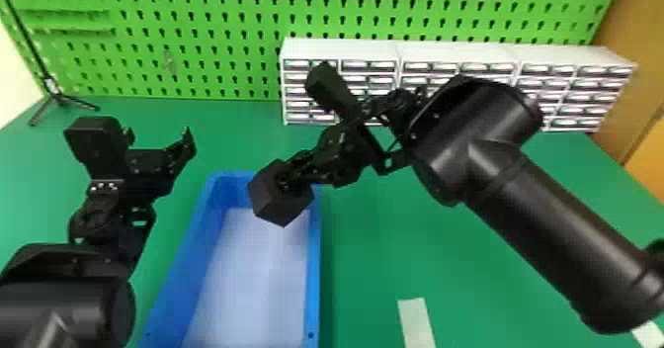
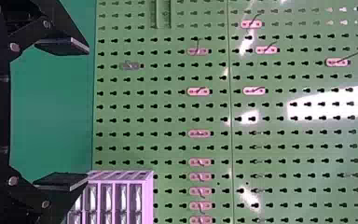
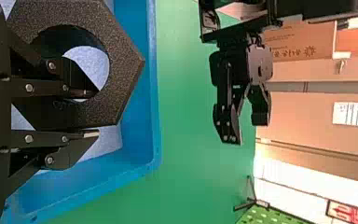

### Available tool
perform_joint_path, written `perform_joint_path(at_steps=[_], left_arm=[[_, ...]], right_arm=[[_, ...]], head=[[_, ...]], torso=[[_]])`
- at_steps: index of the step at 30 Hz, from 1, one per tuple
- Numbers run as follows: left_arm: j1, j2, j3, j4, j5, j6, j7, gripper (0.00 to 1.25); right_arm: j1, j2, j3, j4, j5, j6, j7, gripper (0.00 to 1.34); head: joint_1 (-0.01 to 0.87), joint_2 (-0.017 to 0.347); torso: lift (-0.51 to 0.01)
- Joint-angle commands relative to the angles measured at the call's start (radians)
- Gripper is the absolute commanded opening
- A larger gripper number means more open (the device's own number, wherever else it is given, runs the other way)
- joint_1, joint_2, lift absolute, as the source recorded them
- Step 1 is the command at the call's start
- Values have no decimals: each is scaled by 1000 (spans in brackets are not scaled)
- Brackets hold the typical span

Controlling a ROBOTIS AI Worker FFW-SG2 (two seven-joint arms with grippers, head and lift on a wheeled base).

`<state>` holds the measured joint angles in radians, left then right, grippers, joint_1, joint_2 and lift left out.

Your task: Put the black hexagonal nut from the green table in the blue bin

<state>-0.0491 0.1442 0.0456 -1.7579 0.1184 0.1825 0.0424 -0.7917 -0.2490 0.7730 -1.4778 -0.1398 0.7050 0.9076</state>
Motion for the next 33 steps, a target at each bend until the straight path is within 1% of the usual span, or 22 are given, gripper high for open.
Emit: perform_joint_path(at_steps=[1, 5, 13, 19, 25, 33], left_arm=[[0, 0, -3, 2, 1, 0, 2, 948], [0, 0, -6, 3, 1, 0, 5, 948], [0, 0, -9, 5, 1, 0, 7, 948], [0, 0, -9, 6, 6, 0, 7, 948], [-1, 0, -10, 8, 6, 0, 7, 947], [-1, 0, -10, 6, 7, 0, 7, 948]], right_arm=[[-12, 13, 63, 11, -4, -22, -19, 290], [-18, 20, 101, 22, -14, -38, -35, 288], [-46, 16, 204, 25, -12, -47, -67, 290], [-83, 14, 281, 25, -14, -53, -87, 290], [-98, 13, 305, 25, -12, -58, -95, 288], [-101, 13, 308, 24, -12, -62, -98, 288]], head=[[683, 28], [683, 28], [683, 28], [683, 28], [683, 28], [683, 28]], torso=[[-96], [-96], [-96], [-96], [-96], [-96]])
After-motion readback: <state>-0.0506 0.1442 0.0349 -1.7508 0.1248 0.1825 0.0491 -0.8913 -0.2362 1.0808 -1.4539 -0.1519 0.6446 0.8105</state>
